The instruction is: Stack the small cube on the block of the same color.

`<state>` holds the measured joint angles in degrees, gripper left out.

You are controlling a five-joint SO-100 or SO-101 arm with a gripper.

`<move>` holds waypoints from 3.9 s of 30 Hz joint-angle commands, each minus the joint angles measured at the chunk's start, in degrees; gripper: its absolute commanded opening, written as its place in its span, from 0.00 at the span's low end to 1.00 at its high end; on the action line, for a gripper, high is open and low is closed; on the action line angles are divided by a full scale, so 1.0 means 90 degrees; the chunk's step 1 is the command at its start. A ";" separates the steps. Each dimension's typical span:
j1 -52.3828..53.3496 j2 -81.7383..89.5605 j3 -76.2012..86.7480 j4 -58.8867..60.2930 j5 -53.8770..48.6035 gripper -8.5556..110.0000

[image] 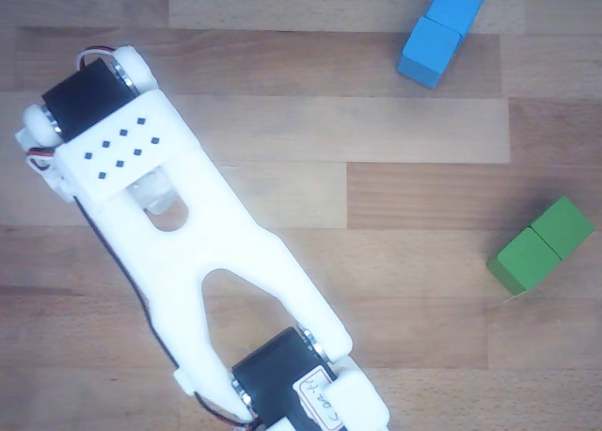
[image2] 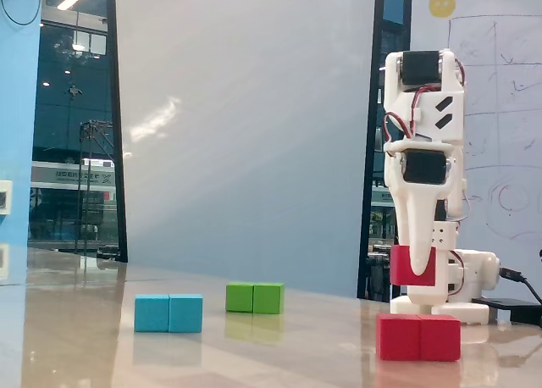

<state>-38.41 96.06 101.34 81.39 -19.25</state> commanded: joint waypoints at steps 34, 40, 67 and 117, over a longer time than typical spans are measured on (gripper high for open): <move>-0.0068 -0.0430 -0.0684 -0.0654 0.0029 0.16; -0.0068 -0.0439 -0.0625 -0.0654 0.0039 0.16; -0.0059 -0.0420 -0.0244 -0.0635 -0.0020 0.31; 0.4766 -0.0039 -0.0127 -0.0254 -0.0625 0.33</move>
<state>4.83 90.97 101.34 77.43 -24.43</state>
